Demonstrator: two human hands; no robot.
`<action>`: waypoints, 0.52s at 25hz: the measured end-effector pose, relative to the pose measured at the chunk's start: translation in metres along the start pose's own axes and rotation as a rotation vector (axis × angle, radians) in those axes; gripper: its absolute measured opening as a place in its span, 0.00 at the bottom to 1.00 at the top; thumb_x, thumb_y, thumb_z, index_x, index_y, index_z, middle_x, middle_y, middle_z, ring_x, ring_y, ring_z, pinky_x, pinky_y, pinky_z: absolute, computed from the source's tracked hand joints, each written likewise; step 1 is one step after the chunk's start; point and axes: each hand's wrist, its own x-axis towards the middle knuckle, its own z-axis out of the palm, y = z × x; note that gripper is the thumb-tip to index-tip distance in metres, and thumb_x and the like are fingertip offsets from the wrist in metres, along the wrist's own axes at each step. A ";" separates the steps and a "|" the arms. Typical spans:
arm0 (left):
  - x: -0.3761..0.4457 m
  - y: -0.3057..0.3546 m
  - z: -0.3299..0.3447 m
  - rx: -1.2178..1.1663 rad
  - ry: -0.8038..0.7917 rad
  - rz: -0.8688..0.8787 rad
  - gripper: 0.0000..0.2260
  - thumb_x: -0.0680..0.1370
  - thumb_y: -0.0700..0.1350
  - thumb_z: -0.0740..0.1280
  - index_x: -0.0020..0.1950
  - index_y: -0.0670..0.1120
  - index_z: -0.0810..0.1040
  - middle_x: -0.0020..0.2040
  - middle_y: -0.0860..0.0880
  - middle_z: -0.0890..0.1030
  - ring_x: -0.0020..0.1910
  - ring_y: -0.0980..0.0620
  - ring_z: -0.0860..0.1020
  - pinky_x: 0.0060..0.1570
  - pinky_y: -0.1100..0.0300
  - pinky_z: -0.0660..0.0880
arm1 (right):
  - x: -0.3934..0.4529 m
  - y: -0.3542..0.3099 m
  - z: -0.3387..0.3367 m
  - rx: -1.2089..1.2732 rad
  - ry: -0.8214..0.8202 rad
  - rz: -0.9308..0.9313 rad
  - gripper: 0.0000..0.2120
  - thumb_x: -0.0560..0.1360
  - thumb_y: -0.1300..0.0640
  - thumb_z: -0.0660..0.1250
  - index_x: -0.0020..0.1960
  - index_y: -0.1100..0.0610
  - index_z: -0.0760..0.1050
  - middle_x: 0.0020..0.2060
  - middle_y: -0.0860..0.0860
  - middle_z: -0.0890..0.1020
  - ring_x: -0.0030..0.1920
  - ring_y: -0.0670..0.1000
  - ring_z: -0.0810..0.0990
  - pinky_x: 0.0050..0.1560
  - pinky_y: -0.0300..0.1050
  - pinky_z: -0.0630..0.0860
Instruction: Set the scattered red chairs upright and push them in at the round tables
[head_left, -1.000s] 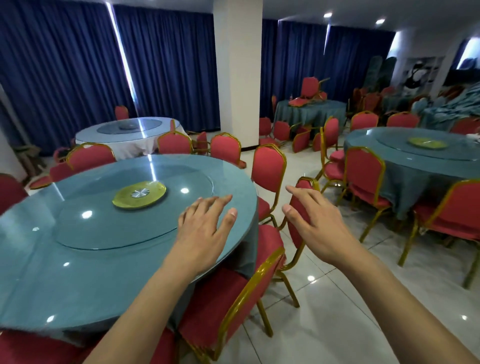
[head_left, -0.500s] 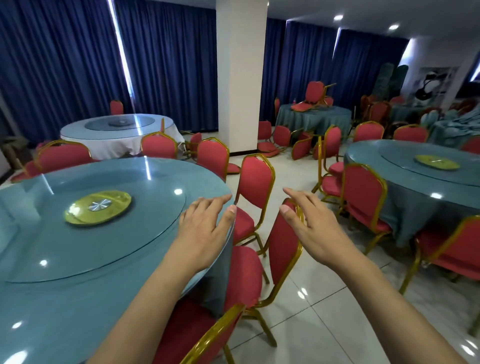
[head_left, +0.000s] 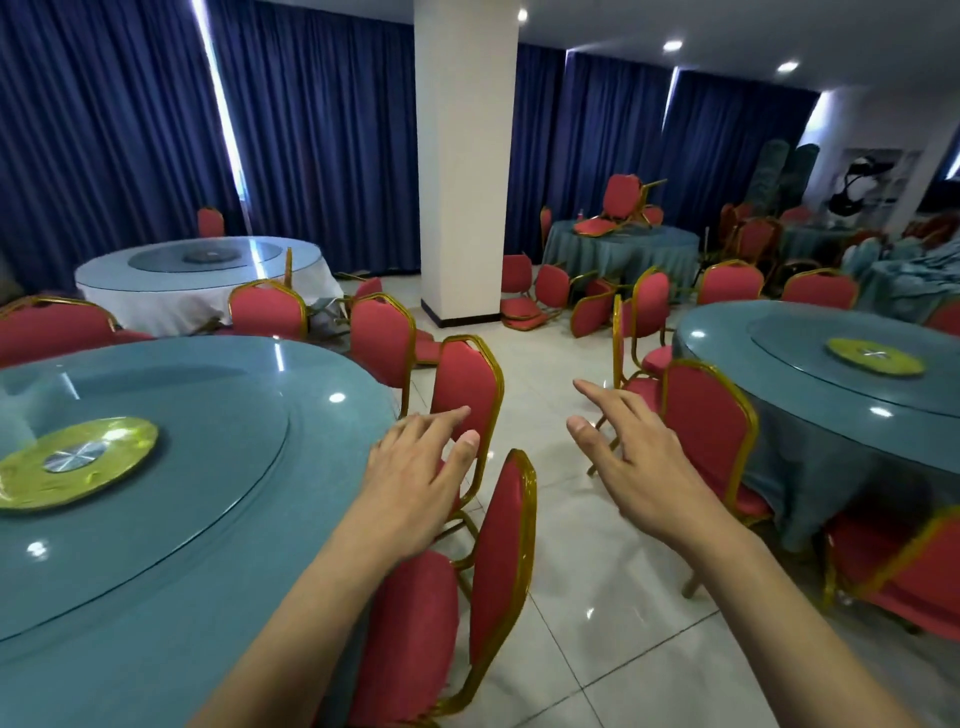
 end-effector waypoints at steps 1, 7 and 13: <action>0.018 0.008 0.016 0.001 0.004 -0.010 0.34 0.77 0.70 0.40 0.77 0.60 0.65 0.70 0.54 0.72 0.73 0.51 0.64 0.74 0.45 0.59 | 0.016 0.021 -0.006 0.004 -0.004 -0.009 0.28 0.80 0.33 0.50 0.79 0.38 0.58 0.75 0.43 0.64 0.74 0.47 0.63 0.74 0.54 0.59; 0.126 0.070 0.104 0.044 0.075 -0.091 0.36 0.77 0.72 0.39 0.77 0.58 0.65 0.71 0.53 0.71 0.73 0.50 0.65 0.74 0.44 0.60 | 0.125 0.139 -0.044 0.010 -0.101 -0.083 0.30 0.79 0.31 0.48 0.79 0.37 0.57 0.76 0.44 0.64 0.76 0.51 0.64 0.76 0.60 0.58; 0.216 0.090 0.169 0.068 0.105 -0.194 0.34 0.77 0.72 0.39 0.77 0.60 0.64 0.72 0.55 0.70 0.74 0.50 0.63 0.74 0.41 0.60 | 0.233 0.218 -0.049 0.079 -0.160 -0.180 0.29 0.81 0.33 0.50 0.79 0.40 0.59 0.75 0.45 0.66 0.74 0.49 0.65 0.76 0.59 0.60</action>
